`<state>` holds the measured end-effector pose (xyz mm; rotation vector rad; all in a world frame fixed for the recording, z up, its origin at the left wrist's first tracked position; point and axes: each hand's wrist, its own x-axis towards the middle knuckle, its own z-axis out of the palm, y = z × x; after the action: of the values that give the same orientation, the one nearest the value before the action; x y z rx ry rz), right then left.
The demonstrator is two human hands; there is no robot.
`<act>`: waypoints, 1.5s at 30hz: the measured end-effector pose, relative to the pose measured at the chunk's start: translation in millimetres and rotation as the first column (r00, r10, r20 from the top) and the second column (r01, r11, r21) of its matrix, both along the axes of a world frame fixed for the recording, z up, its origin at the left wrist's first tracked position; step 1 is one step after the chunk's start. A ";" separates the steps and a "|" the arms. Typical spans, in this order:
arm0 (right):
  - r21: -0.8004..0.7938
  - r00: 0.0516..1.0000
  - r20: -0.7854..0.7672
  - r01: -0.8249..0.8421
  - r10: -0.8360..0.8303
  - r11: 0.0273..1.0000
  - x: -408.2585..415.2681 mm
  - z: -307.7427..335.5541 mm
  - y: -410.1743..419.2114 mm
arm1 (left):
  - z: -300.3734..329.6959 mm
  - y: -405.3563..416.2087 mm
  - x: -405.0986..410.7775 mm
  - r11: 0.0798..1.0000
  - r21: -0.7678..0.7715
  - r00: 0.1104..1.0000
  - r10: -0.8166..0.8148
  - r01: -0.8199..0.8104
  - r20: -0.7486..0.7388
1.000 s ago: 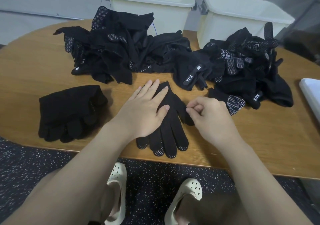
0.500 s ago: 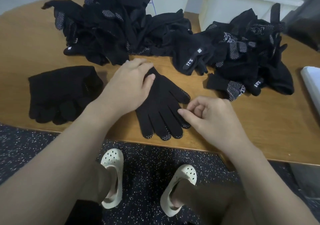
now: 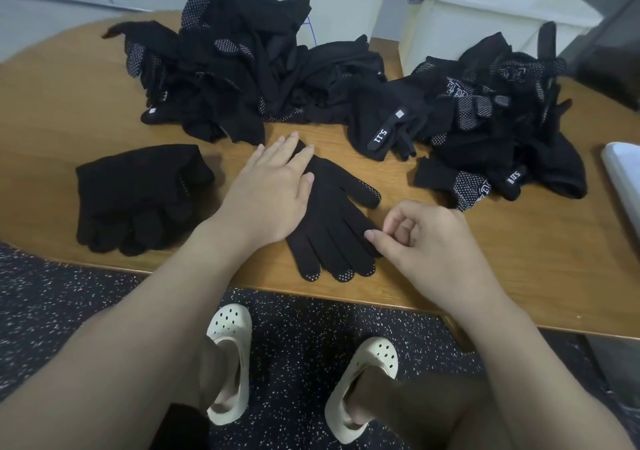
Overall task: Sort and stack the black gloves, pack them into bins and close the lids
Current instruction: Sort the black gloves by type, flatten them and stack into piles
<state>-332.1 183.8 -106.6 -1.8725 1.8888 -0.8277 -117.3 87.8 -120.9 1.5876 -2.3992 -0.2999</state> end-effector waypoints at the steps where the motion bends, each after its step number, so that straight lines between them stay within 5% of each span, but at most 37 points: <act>1: -0.019 1.000 0.005 0.000 0.000 1.000 1.4 0.3 0.8 | 0.0 0.2 -0.1 1.000 0.003 1.000 0.003 -0.003 -0.004; 14: 0.061 0.991 -0.130 -0.029 0.036 0.998 15.3 4.9 14.5 | -1.5 -0.3 0.4 1.000 0.008 1.000 0.001 -0.001 -0.018; 41: 0.105 1.000 -0.009 -0.021 0.022 0.994 -7.6 3.7 6.1 | -1.8 -0.9 0.7 1.000 0.004 1.000 -0.003 0.003 -0.023; 45: 0.108 0.994 -0.110 0.016 -0.004 0.994 -3.8 2.0 6.2 | -3.2 -1.8 1.3 1.000 -0.003 1.000 0.001 -0.001 -0.020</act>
<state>-335.8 190.0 -104.5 -1.8783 1.9682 -0.6225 -116.1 86.0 -124.1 1.5764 -2.3828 -0.3106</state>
